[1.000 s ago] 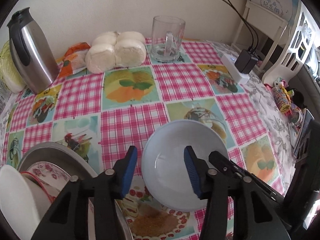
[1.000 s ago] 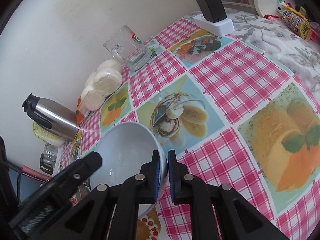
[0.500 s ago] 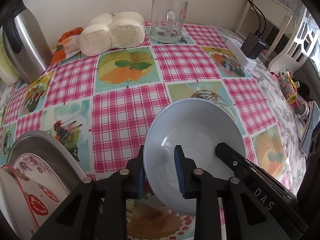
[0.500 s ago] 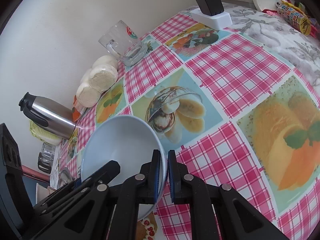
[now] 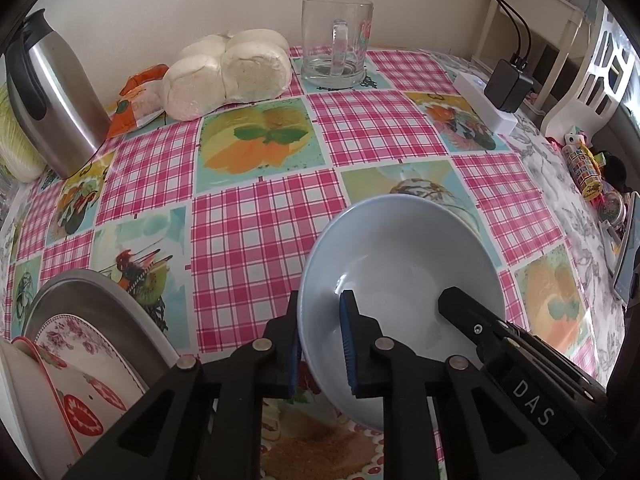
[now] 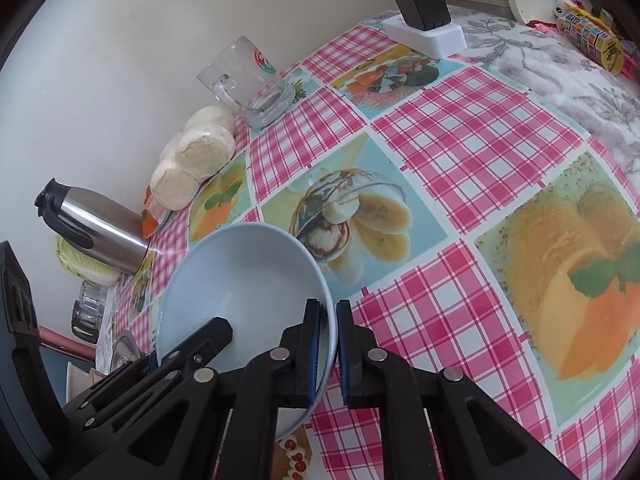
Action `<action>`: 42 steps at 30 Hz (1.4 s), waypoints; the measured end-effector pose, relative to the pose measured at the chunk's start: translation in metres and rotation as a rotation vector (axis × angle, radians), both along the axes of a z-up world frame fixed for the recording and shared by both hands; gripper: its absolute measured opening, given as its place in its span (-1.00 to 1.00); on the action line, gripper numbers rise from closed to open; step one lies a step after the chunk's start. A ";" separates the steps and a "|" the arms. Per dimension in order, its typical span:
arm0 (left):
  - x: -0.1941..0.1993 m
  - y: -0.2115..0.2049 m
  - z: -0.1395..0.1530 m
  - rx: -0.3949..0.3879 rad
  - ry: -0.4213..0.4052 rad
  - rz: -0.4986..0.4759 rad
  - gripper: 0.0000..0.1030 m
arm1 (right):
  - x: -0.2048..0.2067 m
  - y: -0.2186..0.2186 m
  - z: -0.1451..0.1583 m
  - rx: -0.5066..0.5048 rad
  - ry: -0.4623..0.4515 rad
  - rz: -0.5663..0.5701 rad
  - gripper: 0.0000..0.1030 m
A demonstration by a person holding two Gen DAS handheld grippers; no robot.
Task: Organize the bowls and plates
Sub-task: 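Lift the pale blue bowl with the right gripper and carry it over the basin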
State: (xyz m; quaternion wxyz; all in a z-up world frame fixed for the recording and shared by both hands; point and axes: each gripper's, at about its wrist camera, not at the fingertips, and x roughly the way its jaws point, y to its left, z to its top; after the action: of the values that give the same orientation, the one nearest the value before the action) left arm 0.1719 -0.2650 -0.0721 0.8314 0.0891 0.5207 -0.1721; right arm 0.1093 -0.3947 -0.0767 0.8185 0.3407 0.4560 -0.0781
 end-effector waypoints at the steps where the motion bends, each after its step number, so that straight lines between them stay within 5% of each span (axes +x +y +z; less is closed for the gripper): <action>1: 0.000 0.001 0.000 -0.003 0.002 0.002 -0.65 | 0.000 0.000 0.000 -0.002 0.001 0.001 -0.82; 11: 0.000 0.005 0.012 -0.033 -0.009 0.014 -0.65 | -0.001 0.003 0.008 0.004 0.003 0.009 -0.81; 32: -0.040 0.066 0.127 -0.145 -0.232 0.057 -0.65 | -0.020 0.057 0.135 -0.102 -0.229 0.065 -0.80; 42: -0.060 0.108 0.161 -0.160 -0.317 0.106 -0.65 | -0.026 0.096 0.166 -0.114 -0.292 0.117 -0.80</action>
State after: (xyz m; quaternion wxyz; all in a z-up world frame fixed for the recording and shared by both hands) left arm 0.1121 -0.1569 0.0885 0.9153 0.0214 0.3720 -0.1528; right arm 0.0838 -0.2983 0.0891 0.8971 0.2744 0.3462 -0.0058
